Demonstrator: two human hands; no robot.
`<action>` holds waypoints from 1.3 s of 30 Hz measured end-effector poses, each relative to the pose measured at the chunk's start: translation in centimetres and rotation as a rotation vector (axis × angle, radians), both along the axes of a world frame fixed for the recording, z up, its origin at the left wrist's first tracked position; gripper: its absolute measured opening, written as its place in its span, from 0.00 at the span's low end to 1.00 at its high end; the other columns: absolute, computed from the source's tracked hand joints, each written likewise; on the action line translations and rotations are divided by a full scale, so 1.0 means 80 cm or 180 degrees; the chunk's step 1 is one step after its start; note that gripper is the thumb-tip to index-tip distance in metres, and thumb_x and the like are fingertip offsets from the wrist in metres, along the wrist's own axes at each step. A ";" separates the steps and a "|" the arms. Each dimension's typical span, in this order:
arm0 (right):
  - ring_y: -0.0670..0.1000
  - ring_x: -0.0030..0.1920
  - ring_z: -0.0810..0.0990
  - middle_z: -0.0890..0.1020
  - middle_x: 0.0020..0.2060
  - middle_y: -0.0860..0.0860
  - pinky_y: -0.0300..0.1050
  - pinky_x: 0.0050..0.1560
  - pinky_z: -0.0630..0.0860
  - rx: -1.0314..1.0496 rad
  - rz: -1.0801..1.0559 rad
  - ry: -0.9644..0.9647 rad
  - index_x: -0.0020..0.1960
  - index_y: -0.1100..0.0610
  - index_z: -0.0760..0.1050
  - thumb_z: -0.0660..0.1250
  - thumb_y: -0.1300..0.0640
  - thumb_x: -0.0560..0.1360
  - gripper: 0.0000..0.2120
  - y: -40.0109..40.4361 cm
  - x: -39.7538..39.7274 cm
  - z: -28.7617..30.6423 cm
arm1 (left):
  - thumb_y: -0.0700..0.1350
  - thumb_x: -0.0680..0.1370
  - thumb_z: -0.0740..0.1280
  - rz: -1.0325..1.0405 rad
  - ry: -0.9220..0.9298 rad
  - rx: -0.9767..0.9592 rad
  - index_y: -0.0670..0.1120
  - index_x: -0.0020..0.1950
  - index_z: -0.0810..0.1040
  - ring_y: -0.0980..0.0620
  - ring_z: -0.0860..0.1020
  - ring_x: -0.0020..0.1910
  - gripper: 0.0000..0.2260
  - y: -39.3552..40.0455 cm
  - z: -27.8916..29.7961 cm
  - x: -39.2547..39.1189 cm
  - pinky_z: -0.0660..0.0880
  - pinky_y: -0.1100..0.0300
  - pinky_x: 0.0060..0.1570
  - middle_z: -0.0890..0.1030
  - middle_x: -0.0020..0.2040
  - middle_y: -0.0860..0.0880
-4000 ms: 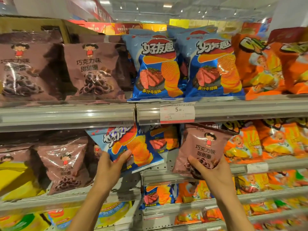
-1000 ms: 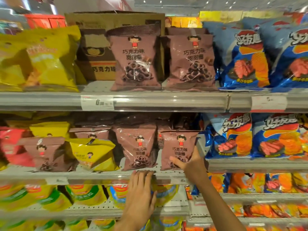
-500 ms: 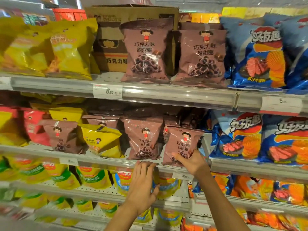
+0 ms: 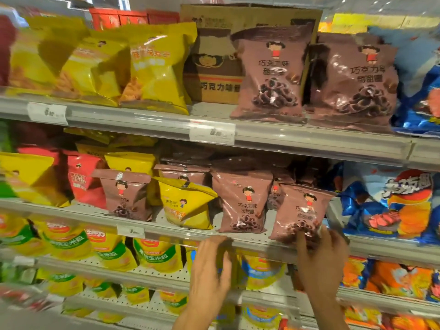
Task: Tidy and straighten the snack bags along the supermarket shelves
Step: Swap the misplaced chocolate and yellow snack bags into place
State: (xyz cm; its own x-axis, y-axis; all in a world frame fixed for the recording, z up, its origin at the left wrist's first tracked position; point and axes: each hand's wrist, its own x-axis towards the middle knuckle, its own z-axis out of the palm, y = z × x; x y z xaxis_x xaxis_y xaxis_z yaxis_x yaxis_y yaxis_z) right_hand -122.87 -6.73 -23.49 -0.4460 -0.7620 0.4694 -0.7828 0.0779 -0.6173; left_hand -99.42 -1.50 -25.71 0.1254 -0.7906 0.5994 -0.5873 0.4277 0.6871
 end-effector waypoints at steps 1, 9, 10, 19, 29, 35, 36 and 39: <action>0.66 0.63 0.72 0.76 0.62 0.67 0.59 0.63 0.71 -0.0250 -0.0092 -0.0026 0.65 0.65 0.76 0.65 0.45 0.79 0.26 0.005 0.020 0.001 | 0.46 0.80 0.62 0.0199 0.0130 -0.0159 0.57 0.62 0.72 0.58 0.75 0.58 0.12 0.001 0.003 0.023 0.68 0.67 0.58 0.74 0.58 0.63; 0.59 0.58 0.77 0.79 0.54 0.56 0.35 0.66 0.67 -0.1039 0.0820 -0.0611 0.59 0.64 0.79 0.63 0.48 0.79 0.20 0.017 0.239 0.018 | 0.50 0.78 0.61 0.1050 0.0616 -0.0277 0.47 0.58 0.74 0.53 0.73 0.53 0.11 -0.018 0.032 0.223 0.69 0.59 0.54 0.75 0.53 0.53; 0.59 0.59 0.78 0.79 0.56 0.56 0.36 0.65 0.68 -0.0951 0.0931 -0.0751 0.60 0.63 0.79 0.64 0.47 0.79 0.21 0.016 0.259 0.019 | 0.50 0.78 0.61 0.1110 0.0636 -0.0277 0.46 0.59 0.73 0.53 0.72 0.55 0.13 -0.023 0.034 0.244 0.68 0.61 0.56 0.74 0.54 0.52; 0.33 0.59 0.78 0.78 0.61 0.33 0.26 0.51 0.75 0.0094 0.1702 -0.1816 0.73 0.41 0.62 0.83 0.34 0.58 0.50 -0.020 0.329 0.012 | 0.60 0.66 0.78 0.0697 0.0633 0.0773 0.49 0.74 0.61 0.49 0.69 0.67 0.43 -0.067 0.049 0.362 0.69 0.50 0.67 0.70 0.69 0.48; 0.33 0.44 0.83 0.84 0.45 0.32 0.27 0.38 0.76 0.0462 0.1703 -0.1701 0.52 0.37 0.77 0.83 0.35 0.53 0.31 -0.052 0.325 0.027 | 0.59 0.57 0.81 0.0199 0.0398 0.1174 0.44 0.63 0.75 0.48 0.79 0.56 0.39 -0.108 0.067 0.373 0.77 0.46 0.57 0.80 0.57 0.47; 0.35 0.37 0.82 0.84 0.36 0.37 0.28 0.33 0.73 0.0418 0.1630 -0.1611 0.43 0.45 0.78 0.82 0.43 0.58 0.18 -0.051 0.323 0.027 | 0.57 0.61 0.79 -0.0021 0.0544 0.1329 0.51 0.55 0.73 0.56 0.83 0.48 0.28 -0.106 0.066 0.364 0.80 0.49 0.52 0.85 0.49 0.52; 0.35 0.38 0.82 0.84 0.36 0.37 0.28 0.33 0.72 0.0432 0.1552 -0.1632 0.44 0.47 0.77 0.84 0.45 0.59 0.20 -0.051 0.323 0.025 | 0.57 0.61 0.79 -0.0045 0.0564 0.1332 0.50 0.57 0.72 0.57 0.83 0.49 0.30 -0.106 0.067 0.364 0.80 0.50 0.53 0.85 0.49 0.52; 0.37 0.40 0.81 0.84 0.39 0.40 0.31 0.35 0.72 0.0437 0.1380 -0.1697 0.45 0.47 0.75 0.85 0.46 0.61 0.22 -0.049 0.320 0.022 | 0.55 0.62 0.80 -0.0168 0.0629 0.1298 0.50 0.63 0.71 0.54 0.82 0.55 0.34 -0.107 0.071 0.363 0.78 0.50 0.58 0.83 0.55 0.52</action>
